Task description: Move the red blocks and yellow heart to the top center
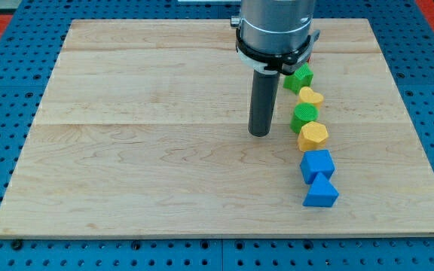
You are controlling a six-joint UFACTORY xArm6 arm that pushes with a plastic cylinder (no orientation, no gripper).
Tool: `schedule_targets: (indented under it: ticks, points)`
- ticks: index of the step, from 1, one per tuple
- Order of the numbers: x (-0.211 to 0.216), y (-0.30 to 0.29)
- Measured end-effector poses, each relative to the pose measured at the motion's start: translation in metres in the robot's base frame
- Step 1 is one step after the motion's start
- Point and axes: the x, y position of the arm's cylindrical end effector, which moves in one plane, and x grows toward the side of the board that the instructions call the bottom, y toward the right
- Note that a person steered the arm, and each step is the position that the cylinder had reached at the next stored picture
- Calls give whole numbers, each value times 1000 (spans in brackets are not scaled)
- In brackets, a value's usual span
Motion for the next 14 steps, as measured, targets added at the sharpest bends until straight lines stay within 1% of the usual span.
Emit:
schedule_targets:
  ticks: [6,7,9,10,11,12,13,14]
  points:
    - [1,-7]
    - [6,-7]
    - [135,-16]
    - [158,-14]
    - [158,2]
    - [159,35]
    - [155,101]
    - [121,177]
